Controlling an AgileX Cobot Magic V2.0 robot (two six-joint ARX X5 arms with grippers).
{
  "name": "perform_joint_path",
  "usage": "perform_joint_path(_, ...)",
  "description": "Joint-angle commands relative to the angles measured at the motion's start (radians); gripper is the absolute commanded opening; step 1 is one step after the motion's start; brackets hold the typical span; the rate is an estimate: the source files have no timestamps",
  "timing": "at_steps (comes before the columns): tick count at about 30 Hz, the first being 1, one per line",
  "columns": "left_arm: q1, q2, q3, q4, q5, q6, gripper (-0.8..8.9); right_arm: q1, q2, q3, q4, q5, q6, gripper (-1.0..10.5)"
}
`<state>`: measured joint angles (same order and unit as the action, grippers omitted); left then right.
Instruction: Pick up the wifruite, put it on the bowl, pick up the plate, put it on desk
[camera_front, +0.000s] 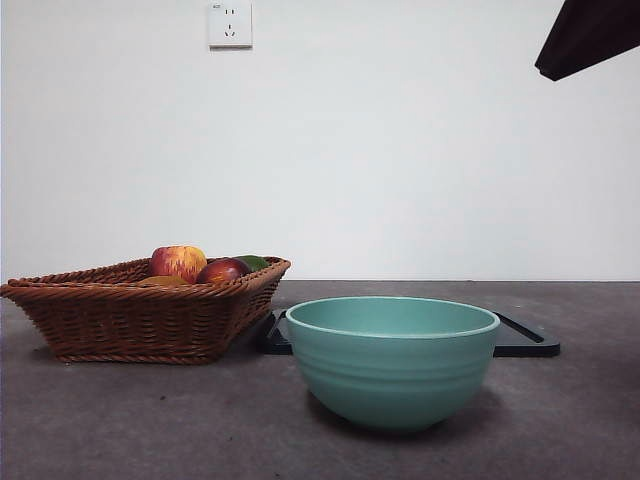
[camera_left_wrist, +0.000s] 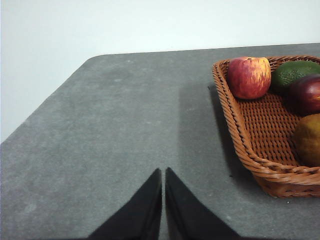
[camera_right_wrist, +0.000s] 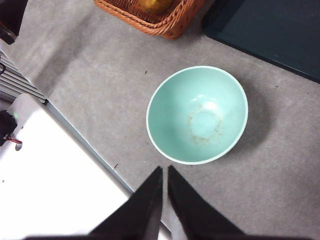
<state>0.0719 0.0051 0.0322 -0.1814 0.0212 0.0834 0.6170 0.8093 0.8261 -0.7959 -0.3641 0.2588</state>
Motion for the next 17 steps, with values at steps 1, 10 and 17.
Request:
perform_joint_path(1,0.003,-0.002,-0.021,-0.007,-0.003,-0.010,0.10,0.009,0.006,0.019,0.010,-0.002,-0.011,0.1)
perform_joint_path(10,0.003,-0.002,-0.021,-0.007,-0.003,-0.010,0.10,0.001,-0.009,0.019,0.010,0.003,-0.038,0.1)
perform_joint_path(17,0.003,-0.002,-0.021,-0.007,-0.003,-0.010,0.10,-0.161,-0.109,0.005,0.109,0.061,-0.120,0.1)
